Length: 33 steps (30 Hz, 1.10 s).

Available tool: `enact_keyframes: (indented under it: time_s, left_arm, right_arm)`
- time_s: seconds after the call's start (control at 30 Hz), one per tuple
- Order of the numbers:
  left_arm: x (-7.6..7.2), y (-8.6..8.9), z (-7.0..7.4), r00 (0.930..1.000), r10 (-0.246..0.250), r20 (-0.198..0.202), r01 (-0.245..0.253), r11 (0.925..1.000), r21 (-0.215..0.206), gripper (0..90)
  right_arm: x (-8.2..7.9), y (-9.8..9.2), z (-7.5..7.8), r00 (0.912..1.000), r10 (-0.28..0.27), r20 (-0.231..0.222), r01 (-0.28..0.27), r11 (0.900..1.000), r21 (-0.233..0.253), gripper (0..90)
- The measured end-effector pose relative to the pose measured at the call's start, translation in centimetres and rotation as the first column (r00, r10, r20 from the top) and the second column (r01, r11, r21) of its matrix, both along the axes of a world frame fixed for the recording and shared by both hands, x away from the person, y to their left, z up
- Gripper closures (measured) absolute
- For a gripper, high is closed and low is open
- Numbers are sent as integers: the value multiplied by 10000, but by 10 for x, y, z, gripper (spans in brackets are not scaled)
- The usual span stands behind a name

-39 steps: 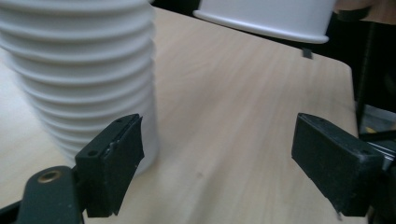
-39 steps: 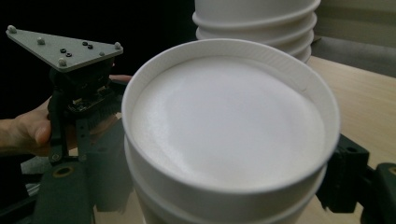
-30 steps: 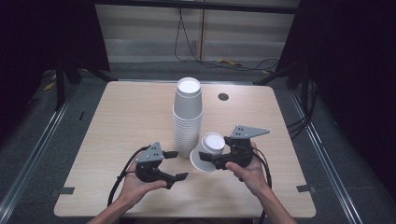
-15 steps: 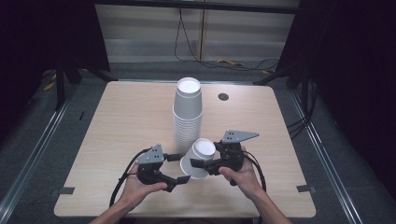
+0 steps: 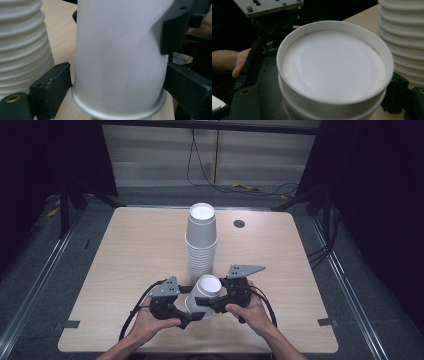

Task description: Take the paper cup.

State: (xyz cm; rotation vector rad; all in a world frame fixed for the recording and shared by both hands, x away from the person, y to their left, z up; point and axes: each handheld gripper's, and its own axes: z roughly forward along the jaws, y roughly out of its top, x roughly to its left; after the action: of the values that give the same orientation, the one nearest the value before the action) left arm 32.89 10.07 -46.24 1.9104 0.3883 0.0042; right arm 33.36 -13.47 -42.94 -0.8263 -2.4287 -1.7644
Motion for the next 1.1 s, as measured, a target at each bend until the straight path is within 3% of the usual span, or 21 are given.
enact_keyframes:
  time_s: [0.3,0.57,0.8,1.1]
  left_arm:
    - [0,-1,-3,9999,-109,79,109,9999,104,52]
    - [1,-2,-3,9998,-191,-46,190,9996,-185,69]
    - [-1,-1,1,9983,-381,430,376,9992,119,130]
    - [0,1,3,9983,-472,348,450,9971,608,148]
  right_arm:
    - [-3,8,-3,9999,86,-66,-84,9997,227,214]
    - [-4,10,-4,10000,13,45,-15,9991,422,214]
    - [-5,8,-2,9999,84,77,-86,9995,317,205]
    - [-5,7,-1,9998,107,-147,-107,9999,-34,164]
